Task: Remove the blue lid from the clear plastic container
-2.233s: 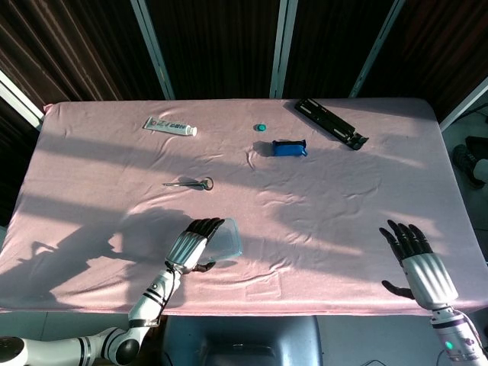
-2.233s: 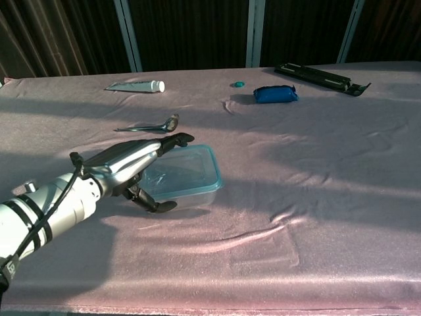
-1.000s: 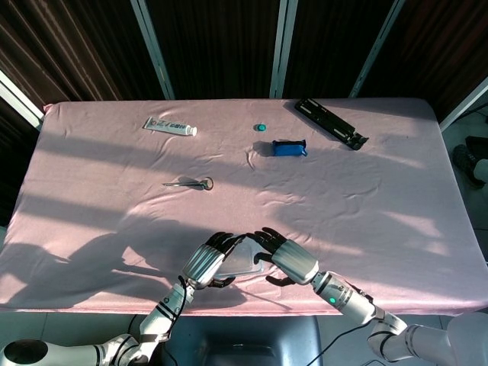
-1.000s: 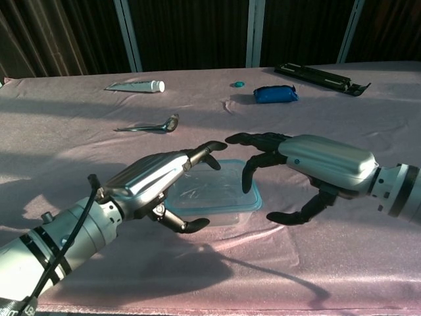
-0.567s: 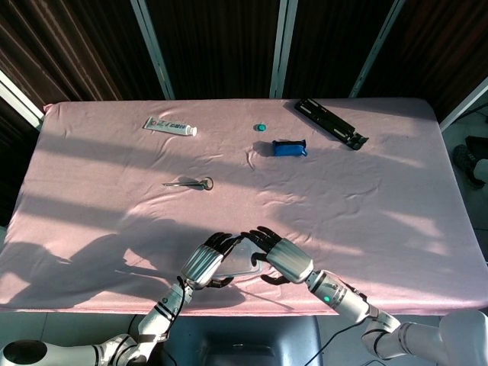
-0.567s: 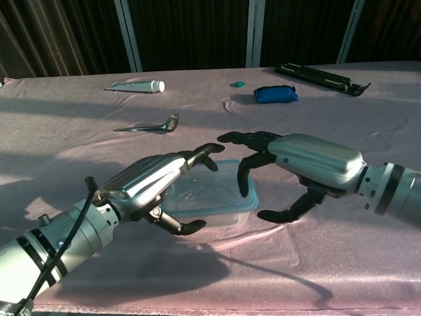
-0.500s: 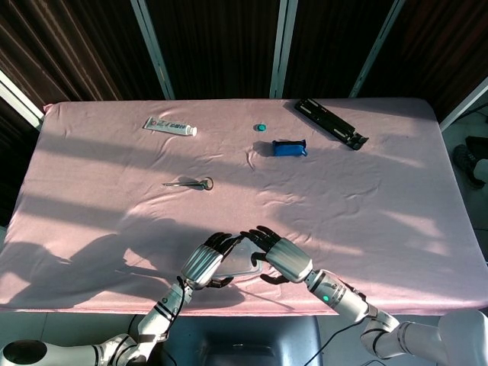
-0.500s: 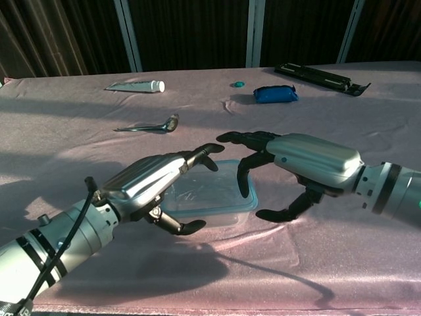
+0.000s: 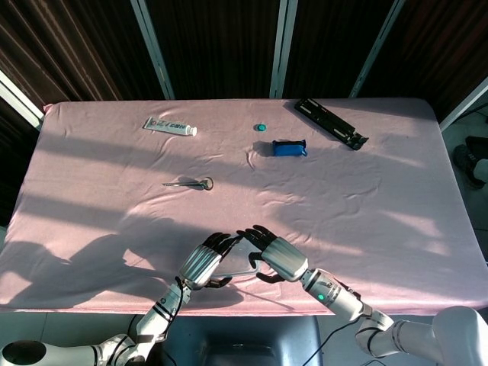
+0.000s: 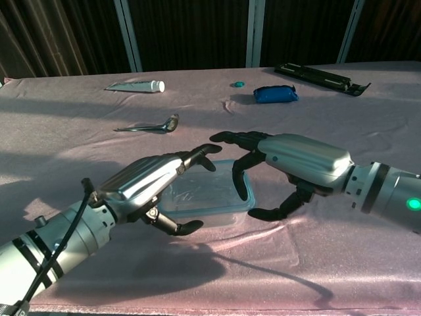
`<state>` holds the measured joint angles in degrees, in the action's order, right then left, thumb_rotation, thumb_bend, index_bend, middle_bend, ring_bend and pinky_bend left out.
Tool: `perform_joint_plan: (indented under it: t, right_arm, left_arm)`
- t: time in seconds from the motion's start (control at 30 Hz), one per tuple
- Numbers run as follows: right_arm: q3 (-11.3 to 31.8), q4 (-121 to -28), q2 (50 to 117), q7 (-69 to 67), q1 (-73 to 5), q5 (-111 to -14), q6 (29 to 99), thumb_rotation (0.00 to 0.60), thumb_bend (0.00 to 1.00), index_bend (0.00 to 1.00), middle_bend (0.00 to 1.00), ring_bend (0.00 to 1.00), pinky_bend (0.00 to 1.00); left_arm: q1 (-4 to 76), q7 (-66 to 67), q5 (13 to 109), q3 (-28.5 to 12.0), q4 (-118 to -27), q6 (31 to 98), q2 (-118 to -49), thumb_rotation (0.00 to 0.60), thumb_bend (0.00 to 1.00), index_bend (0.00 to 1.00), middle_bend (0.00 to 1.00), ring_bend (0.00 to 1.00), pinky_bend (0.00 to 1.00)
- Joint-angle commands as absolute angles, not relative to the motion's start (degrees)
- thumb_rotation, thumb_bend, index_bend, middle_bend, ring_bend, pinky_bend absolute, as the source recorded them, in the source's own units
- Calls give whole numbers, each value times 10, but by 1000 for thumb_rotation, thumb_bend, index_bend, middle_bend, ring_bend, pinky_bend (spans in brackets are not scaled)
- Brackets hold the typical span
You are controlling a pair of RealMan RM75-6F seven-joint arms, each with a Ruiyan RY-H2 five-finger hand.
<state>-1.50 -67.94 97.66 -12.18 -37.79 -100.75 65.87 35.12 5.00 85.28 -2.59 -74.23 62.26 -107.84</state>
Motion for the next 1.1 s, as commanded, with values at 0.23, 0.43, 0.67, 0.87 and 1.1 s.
perform_joint_plan:
  t: [0.23, 0.43, 0.67, 0.87, 1.1]
  right_arm:
    - [-16, -689, 975, -124, -382, -1003, 662, 600, 417, 685, 123, 0, 0]
    - [-16, -697, 972, -124, -385, -999, 662, 600, 417, 686, 123, 0, 0]
    - [-17, -705, 969, -127, -387, -997, 665, 600, 417, 687, 123, 0, 0]
    - [-17, -707, 968, -127, -389, -994, 665, 600, 417, 688, 123, 0, 0]
    - [-13, -707, 970, -124, -392, -990, 664, 600, 421, 690, 126, 0, 0]
  left_arm:
    - [349, 47, 860, -21, -741, 627, -1077, 600, 372, 0, 525, 507, 524]
    - [348, 47, 862, -19, -738, 627, -1078, 600, 372, 0, 530, 510, 527]
    - [347, 48, 863, -18, -736, 626, -1078, 600, 371, 0, 538, 515, 532]
    - [346, 46, 864, -16, -734, 625, -1078, 600, 372, 0, 553, 515, 535]
    - [344, 45, 865, -12, -733, 623, -1078, 600, 371, 0, 555, 518, 538]
